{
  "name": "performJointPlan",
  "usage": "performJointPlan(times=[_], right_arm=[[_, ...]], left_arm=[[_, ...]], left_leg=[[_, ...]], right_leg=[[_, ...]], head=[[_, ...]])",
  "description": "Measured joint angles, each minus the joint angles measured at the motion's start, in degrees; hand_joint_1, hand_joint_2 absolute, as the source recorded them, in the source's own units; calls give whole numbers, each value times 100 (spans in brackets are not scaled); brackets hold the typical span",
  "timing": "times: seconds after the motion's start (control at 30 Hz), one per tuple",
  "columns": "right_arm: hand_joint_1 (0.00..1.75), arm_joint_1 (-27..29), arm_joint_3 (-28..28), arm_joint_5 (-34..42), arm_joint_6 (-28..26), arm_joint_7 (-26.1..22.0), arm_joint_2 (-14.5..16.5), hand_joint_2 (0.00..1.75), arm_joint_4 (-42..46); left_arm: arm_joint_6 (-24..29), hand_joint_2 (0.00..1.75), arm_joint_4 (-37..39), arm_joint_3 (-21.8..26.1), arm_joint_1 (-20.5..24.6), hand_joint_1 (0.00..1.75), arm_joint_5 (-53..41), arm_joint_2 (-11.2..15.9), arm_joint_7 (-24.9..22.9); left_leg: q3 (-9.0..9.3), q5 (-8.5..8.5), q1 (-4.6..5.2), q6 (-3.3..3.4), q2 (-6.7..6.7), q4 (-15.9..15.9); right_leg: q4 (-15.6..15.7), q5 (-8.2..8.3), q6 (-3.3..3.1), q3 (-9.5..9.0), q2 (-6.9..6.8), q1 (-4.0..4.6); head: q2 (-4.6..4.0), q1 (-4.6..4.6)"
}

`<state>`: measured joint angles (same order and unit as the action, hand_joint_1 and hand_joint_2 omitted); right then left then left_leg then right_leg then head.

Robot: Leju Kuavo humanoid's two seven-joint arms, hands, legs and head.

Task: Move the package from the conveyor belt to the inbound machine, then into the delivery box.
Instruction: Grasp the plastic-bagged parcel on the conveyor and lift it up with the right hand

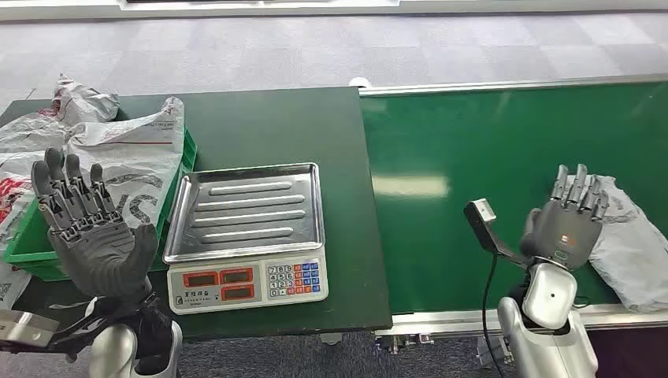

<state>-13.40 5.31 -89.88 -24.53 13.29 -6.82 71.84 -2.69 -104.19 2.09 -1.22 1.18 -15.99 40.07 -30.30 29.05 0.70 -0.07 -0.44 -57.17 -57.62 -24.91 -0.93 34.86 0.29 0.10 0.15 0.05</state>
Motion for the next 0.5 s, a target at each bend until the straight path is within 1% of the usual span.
performJointPlan(times=[0.07, 0.13, 0.23, 0.37, 0.5], right_arm=[[0, -48, 290, 48, -92, -107, -1, 175, -204], [0, -156, 815, 152, -222, -259, -16, 175, -610], [0, -331, 1400, 245, -301, -356, -81, 175, -1171], [0, -514, 1845, 358, -294, -461, -144, 175, -1684], [0, -821, 2194, 864, -132, -837, -227, 175, -2245]], left_arm=[[12, 175, -14, 1, -33, 0, 13, 15, 2], [33, 175, -39, 1, -91, 0, 50, 50, 5], [60, 175, -74, 1, -158, 0, 100, 108, 9], [90, 175, -95, 1, -208, 0, 121, 160, 10], [96, 175, -175, 1, -318, 0, 150, 228, 10]], left_leg=[[0, 0, 1, 0, 0, 0], [0, 2, 3, 3, 2, 0], [0, 5, 5, 7, 4, 0], [-22, 7, 5, 8, 8, 1], [-27, 9, 5, 10, 15, 1]], right_leg=[[0, 0, 1, 0, -1, -1], [0, -1, 1, -1, 0, -3], [0, -1, 2, -2, 2, -5], [1, -1, 2, -3, 6, -4], [1, -2, 3, -3, 12, -4]], head=[[0, 0], [0, 0], [0, 0], [0, -1], [0, -1]])
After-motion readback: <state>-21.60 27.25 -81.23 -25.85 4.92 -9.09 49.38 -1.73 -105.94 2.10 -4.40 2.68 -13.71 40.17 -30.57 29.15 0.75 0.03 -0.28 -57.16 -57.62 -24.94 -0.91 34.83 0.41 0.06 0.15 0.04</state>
